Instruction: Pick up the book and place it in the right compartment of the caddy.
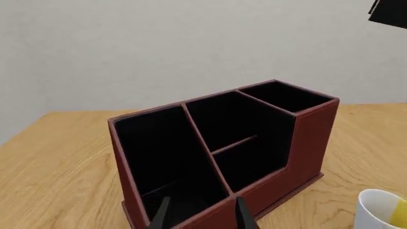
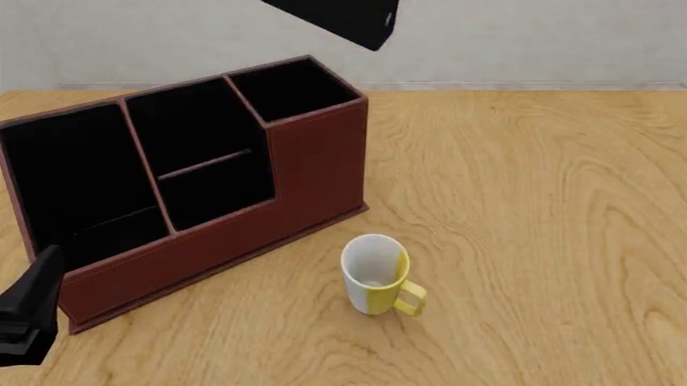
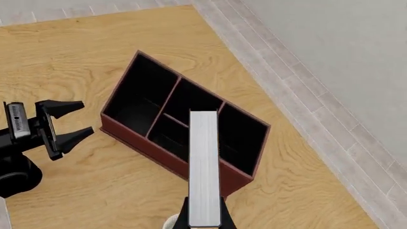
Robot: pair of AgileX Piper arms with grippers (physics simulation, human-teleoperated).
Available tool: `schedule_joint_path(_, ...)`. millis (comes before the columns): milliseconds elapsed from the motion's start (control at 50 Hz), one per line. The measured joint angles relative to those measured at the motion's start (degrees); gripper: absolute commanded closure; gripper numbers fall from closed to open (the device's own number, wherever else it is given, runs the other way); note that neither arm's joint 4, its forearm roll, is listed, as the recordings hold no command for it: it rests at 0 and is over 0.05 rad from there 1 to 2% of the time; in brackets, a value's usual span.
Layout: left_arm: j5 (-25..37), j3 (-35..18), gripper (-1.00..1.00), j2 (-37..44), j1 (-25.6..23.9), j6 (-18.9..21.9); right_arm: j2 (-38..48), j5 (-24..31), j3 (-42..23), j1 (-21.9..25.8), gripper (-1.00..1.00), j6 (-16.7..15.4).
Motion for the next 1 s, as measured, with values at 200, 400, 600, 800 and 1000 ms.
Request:
schedule_joint_path(200,0.7,-0.25,-1.0,0.01,-2.48,0.66,5.14,1.11,-5.14,-0.9,1.0,-1.38)
schedule_joint_path(400,1.38,-0.6,-1.0,0.01,-4.58,1.22,9.84,1.22,-8.95,-1.7,1.0,-2.19)
schedule_joint_path(600,1.76,-0.81,-1.0,0.02,-5.68,1.48,14.85,0.48,-12.36,-2.01,1.0,-2.34)
schedule_joint_path(800,1.64,-0.51,-1.0,0.01,-6.07,1.47,18.53,-0.96,-14.09,-2.52,1.0,-2.46)
schedule_joint_path(1000,1.67,-0.3,-1.0,0.02,-6.05,1.52,21.64,-1.85,-15.81,-3.64,1.0,-2.72)
